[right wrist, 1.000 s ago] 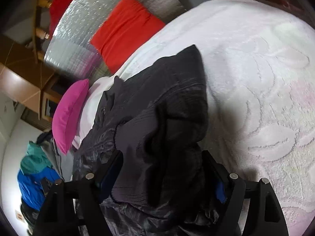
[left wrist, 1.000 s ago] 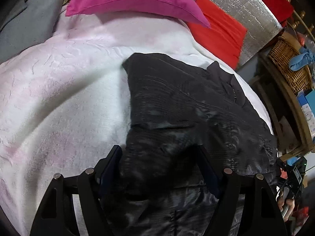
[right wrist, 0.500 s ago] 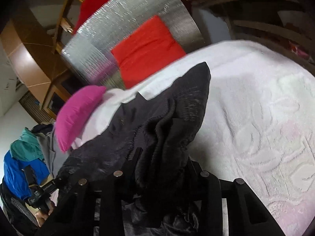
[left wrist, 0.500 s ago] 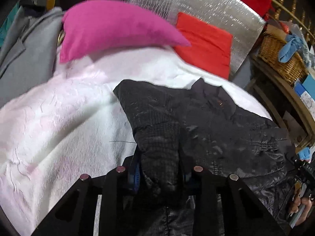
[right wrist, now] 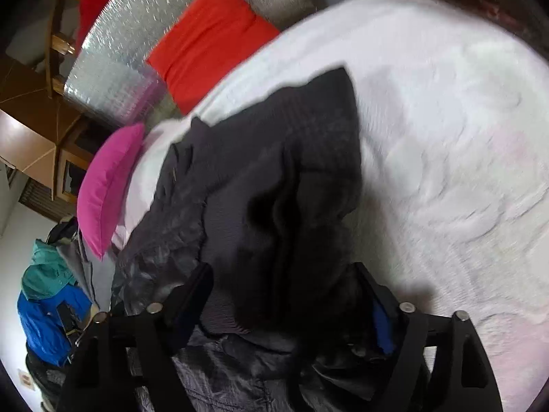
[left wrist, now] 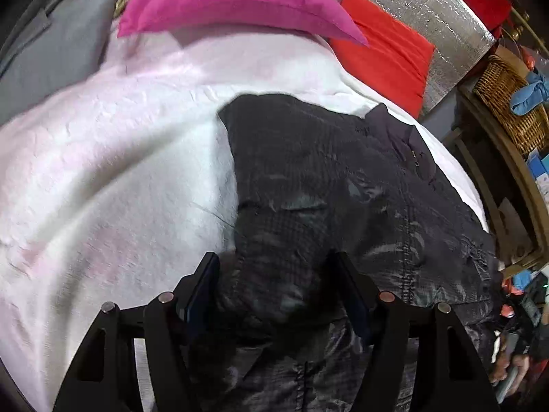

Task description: Fold large clothes

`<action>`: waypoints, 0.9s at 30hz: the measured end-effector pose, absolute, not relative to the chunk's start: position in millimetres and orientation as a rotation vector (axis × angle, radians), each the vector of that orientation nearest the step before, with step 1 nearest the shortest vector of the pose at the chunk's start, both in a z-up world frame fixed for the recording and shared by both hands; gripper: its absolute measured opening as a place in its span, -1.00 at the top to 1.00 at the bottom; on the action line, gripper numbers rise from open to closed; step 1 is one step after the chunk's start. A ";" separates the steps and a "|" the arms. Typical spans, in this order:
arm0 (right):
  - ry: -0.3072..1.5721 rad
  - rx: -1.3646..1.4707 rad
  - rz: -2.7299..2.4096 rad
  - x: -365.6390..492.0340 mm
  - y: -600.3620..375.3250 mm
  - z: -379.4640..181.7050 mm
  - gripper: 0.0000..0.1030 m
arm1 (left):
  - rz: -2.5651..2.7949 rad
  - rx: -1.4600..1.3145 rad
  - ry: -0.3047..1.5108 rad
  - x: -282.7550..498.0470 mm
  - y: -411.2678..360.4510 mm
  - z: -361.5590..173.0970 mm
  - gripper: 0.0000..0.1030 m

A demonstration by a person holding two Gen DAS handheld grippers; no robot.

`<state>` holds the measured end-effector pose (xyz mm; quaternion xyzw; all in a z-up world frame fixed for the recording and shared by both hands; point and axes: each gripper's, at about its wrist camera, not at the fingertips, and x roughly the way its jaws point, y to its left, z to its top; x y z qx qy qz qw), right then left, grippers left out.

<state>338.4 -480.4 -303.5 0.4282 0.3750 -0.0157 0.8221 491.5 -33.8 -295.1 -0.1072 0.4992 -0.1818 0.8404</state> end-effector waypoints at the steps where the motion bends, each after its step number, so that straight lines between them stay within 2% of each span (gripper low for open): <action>1: 0.797 0.875 -0.030 338.9 -477.6 -300.5 -0.67 | -0.380 -0.221 1.047 489.0 -35.5 -297.6 -0.28; 2: 0.793 0.862 -0.026 339.4 -475.2 -298.0 -0.63 | -0.379 -0.201 1.030 487.2 -38.0 -296.4 -0.12; 4: 0.770 0.833 -0.031 335.8 -473.8 -290.1 -0.13 | -0.376 -0.172 1.005 482.6 -45.2 -290.1 0.08; 7: 0.716 0.783 -0.029 329.9 -470.5 -273.2 0.08 | -0.360 -0.160 0.974 478.2 -50.1 -282.4 0.17; 10: 0.706 0.725 -0.040 329.7 -464.7 -265.3 0.08 | -0.359 -0.135 0.961 477.2 -50.3 -281.5 0.16; 12: 0.781 0.678 -0.067 338.7 -458.9 -278.8 -0.01 | -0.347 -0.096 0.980 476.2 -52.7 -284.9 0.03; 14: 0.810 0.703 -0.074 342.6 -461.3 -290.8 -0.13 | -0.344 -0.058 1.007 477.2 -57.8 -291.8 -0.20; 20: 0.818 0.739 -0.127 331.3 -473.7 -275.4 -0.32 | -0.323 0.008 0.994 470.4 -57.1 -280.8 -0.27; 27: 0.521 0.713 -0.168 290.5 -475.0 -222.2 -0.34 | -0.261 0.077 0.801 448.0 -52.3 -234.1 -0.29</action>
